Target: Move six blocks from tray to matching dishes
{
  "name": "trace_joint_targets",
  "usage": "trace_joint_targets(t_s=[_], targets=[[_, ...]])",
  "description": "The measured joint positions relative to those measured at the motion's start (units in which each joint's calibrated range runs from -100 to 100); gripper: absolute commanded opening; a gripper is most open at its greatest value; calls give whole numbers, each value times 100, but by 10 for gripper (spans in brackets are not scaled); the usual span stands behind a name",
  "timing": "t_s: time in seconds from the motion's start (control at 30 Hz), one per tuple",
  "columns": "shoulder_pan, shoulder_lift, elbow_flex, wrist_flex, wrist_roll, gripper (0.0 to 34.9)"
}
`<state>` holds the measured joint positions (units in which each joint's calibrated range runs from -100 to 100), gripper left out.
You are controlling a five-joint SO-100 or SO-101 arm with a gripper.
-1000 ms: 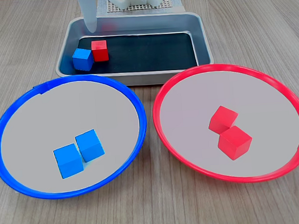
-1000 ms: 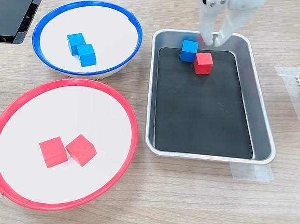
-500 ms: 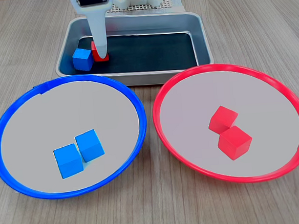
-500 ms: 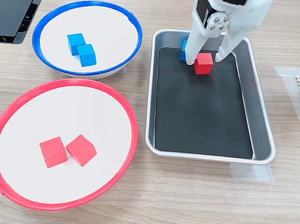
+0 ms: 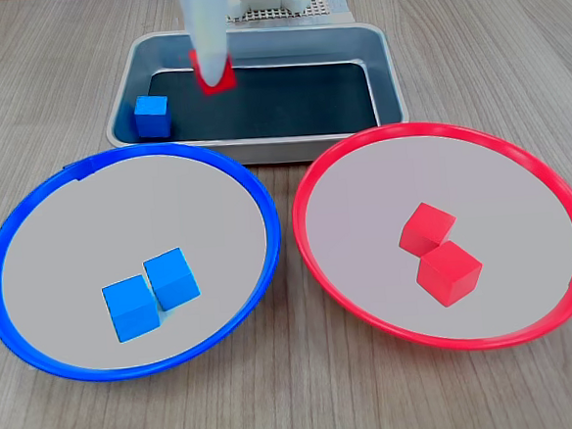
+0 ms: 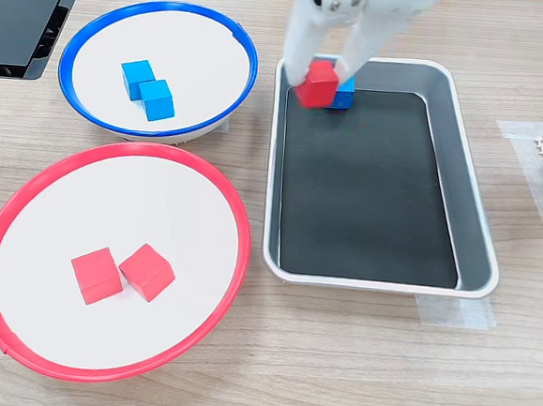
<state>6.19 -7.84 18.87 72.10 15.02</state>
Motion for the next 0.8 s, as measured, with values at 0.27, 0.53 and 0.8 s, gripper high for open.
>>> trace_joint_targets(t_s=[0.27, 0.53, 0.8], targets=[[-1726, 1577, -1951, -334, -1070, 20], [-1708, 2685, -2831, -359, -1324, 194], [-779, 1756, -2405, 253, -1070, 1]])
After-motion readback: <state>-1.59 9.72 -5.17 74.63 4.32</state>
